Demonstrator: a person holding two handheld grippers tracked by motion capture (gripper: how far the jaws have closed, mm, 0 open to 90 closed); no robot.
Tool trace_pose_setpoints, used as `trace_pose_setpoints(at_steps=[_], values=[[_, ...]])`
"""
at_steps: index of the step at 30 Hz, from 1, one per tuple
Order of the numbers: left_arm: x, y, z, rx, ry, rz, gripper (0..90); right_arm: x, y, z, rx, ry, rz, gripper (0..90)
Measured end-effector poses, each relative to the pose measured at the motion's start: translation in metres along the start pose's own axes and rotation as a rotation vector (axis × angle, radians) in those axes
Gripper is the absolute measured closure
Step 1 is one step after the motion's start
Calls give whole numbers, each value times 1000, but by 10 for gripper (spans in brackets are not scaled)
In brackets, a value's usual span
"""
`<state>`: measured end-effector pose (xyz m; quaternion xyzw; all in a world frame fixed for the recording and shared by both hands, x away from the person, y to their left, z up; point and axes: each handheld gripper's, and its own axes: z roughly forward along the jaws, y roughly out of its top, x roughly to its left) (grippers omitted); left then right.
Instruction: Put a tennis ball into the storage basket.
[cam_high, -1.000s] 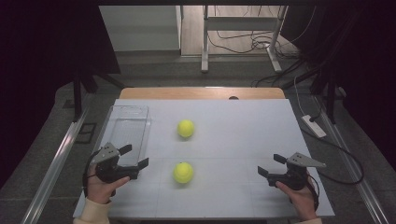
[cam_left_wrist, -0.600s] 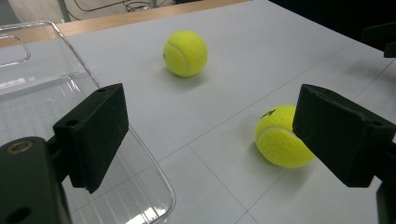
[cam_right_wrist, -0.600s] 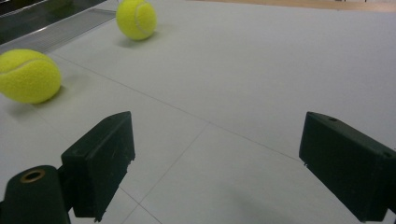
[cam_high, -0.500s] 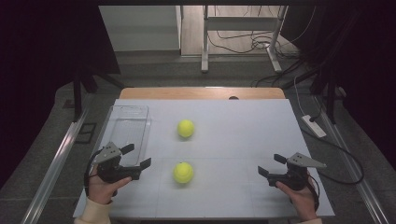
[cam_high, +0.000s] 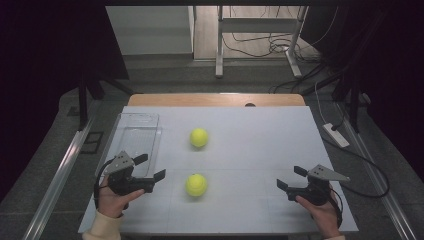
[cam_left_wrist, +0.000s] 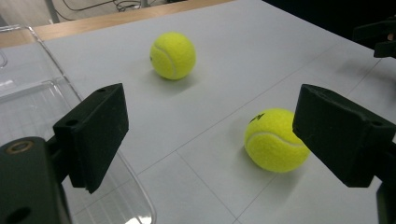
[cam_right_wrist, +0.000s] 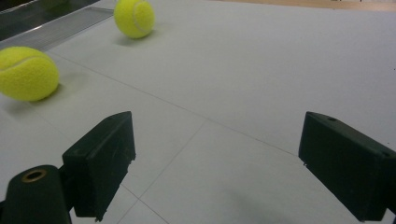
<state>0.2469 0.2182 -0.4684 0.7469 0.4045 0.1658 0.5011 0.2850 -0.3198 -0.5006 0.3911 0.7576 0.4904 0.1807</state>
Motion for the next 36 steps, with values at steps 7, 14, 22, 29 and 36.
trace_pose_setpoints(at_steps=[7,14,22,29,36], values=[[-4,1,4,10,-9,5,117,0,0,0,3,-3,-5,106],[-7,2,9,22,-14,11,117,0,0,0,6,-3,-7,107],[-12,3,15,42,-26,18,119,1,0,1,9,-3,-8,107],[-18,6,21,58,-38,28,118,1,-1,1,9,-5,-8,106],[-24,7,26,78,-51,32,114,2,-1,2,10,3,-10,106]])
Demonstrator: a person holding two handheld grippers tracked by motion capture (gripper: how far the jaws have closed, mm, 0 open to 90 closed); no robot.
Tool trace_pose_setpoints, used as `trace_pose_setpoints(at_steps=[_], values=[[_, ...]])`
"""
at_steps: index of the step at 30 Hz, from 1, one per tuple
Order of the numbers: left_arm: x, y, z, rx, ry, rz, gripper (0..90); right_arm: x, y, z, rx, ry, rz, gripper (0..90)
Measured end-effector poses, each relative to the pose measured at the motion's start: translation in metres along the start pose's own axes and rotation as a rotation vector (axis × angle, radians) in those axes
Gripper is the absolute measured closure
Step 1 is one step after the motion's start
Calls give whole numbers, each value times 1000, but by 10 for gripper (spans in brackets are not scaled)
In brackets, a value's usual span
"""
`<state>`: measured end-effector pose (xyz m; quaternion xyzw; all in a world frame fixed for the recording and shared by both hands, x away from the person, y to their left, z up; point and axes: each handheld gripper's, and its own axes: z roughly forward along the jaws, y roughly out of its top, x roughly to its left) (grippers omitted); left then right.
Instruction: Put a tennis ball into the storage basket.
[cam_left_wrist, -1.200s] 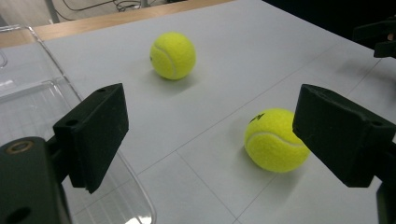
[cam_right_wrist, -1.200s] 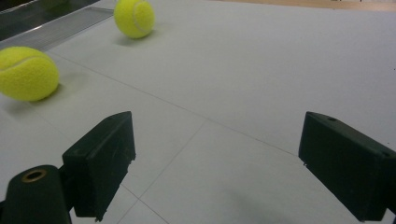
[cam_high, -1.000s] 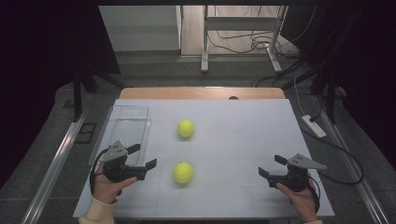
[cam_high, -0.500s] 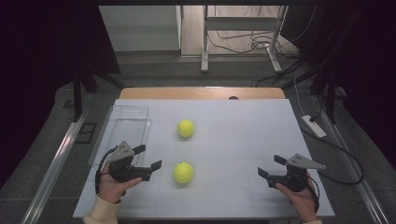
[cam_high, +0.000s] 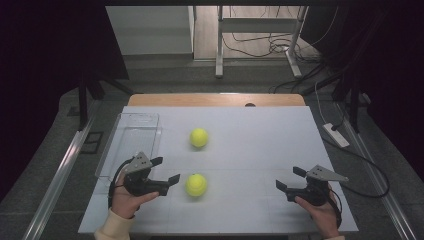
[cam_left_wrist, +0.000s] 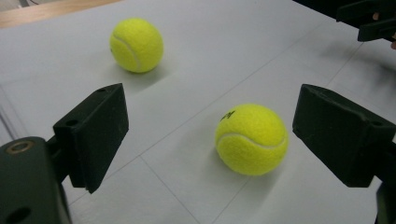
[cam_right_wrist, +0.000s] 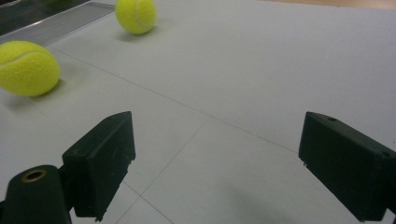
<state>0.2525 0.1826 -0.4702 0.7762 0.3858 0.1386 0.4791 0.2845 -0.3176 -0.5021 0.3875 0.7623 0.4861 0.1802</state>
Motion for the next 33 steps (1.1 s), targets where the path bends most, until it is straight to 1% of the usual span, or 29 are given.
trace_pose_setpoints(at_steps=[6,12,16,23,33], values=[[-5,1,7,23,-16,9,109,0,0,0,-1,-3,1,106],[-10,1,14,42,-37,28,106,1,0,0,4,3,-2,106],[-13,1,18,54,-48,38,103,0,0,0,3,-1,-1,106],[-18,2,21,65,-63,52,99,0,0,-2,-5,-11,1,109],[-26,5,29,93,-85,67,88,0,0,0,1,-7,-1,109]])
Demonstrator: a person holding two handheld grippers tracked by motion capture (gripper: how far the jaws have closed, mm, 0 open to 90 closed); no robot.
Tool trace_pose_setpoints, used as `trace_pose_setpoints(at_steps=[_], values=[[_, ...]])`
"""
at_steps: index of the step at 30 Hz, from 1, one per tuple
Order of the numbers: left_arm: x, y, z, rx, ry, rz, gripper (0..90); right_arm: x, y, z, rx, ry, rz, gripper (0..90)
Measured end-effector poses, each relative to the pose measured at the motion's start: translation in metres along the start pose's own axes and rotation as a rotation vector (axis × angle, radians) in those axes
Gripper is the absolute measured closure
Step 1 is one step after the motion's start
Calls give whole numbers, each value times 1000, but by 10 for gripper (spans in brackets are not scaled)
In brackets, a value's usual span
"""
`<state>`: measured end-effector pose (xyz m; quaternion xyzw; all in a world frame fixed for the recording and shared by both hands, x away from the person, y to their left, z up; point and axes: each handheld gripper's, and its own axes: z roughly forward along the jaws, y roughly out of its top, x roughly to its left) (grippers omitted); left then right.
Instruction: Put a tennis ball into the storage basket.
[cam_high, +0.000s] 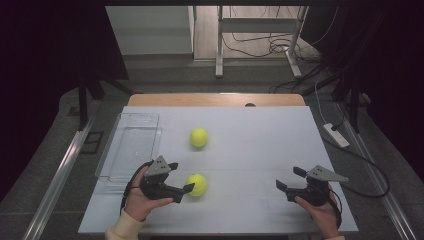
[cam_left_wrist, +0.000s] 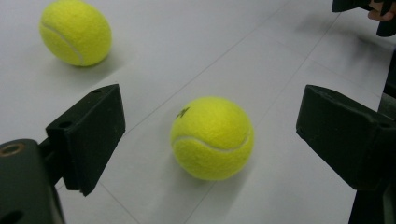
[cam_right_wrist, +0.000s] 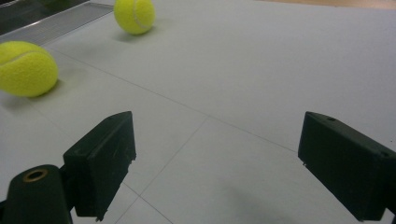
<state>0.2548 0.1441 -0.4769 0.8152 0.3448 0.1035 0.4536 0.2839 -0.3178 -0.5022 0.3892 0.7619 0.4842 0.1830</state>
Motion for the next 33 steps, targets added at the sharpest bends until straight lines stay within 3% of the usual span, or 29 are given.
trace_pose_setpoints(at_steps=[17,33], values=[[-10,5,22,91,7,61,64,2,-1,2,7,7,-4,109],[-13,2,51,209,34,80,49,2,-2,3,16,0,-3,111]])
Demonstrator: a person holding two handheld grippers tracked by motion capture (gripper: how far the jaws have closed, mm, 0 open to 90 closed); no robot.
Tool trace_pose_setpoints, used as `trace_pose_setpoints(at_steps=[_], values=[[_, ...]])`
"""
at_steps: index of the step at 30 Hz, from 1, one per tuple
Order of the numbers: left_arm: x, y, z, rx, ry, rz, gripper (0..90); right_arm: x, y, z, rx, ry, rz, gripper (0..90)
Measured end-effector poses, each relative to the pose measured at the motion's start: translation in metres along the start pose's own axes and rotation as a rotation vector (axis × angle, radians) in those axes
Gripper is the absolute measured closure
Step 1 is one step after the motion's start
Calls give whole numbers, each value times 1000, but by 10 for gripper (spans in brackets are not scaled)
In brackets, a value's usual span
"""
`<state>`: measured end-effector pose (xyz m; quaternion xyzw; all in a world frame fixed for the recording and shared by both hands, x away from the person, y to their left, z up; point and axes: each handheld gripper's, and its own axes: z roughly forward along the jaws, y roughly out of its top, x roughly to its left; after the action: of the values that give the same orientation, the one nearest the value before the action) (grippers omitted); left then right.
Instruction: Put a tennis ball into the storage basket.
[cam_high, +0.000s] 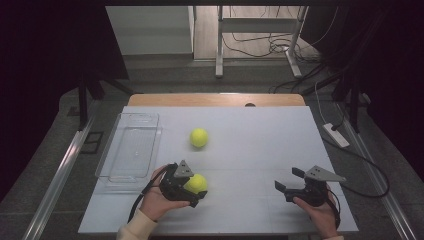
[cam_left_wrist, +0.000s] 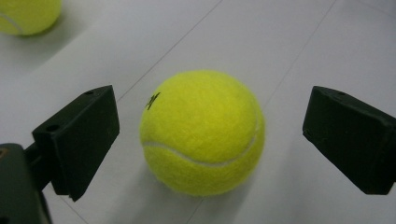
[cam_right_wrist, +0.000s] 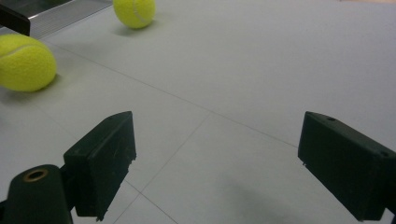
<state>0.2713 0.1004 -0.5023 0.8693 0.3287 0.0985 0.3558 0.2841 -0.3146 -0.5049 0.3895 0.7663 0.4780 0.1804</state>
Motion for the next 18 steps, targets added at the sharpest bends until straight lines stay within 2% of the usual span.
trace_pose_setpoints(at_steps=[8,18], values=[[-1,1,7,27,-9,0,48,0,0,0,2,0,-2,111],[-2,1,14,65,16,-3,79,0,-1,1,5,-2,-2,111]])
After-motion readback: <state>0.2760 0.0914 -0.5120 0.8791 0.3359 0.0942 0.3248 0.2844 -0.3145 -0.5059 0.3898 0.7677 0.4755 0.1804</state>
